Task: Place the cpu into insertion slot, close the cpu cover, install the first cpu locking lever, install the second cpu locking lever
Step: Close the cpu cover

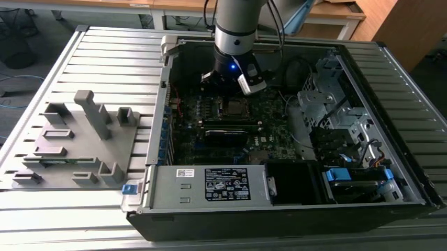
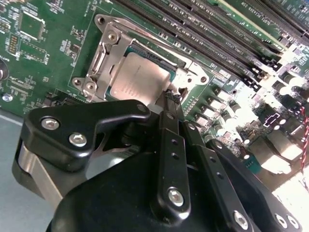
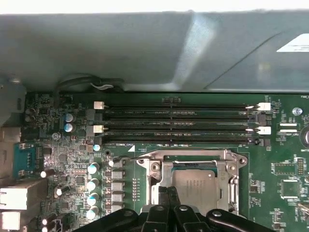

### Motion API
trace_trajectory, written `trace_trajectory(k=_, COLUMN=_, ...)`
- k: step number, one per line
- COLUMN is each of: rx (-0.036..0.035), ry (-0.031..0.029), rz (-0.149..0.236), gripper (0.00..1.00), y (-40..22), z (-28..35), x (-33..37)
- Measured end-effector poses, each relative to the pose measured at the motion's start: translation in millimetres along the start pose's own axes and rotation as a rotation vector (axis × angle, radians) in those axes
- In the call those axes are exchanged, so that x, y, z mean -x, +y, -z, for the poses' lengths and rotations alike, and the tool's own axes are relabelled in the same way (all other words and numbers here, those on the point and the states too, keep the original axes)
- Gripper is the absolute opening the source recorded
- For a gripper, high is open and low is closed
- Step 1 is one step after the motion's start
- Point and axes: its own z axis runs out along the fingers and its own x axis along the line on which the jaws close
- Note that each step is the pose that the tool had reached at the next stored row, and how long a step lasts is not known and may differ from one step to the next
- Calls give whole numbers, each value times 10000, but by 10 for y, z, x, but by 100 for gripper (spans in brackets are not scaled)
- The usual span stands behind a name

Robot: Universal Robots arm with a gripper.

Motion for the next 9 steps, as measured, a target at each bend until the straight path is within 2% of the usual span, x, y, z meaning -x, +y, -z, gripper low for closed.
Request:
trace_trajectory(k=5, rx=0, ry=-1, rz=-2, gripper=11, y=-1, z=-13, x=-11)
trace_trajectory(k=6, rx=1, ry=-5, rz=-2, gripper=11, y=-2, z=-40, x=-103)
trace_trajectory(k=9, rx=-1, ry=-3, rz=-2, gripper=11, y=0, z=42, x=-104)
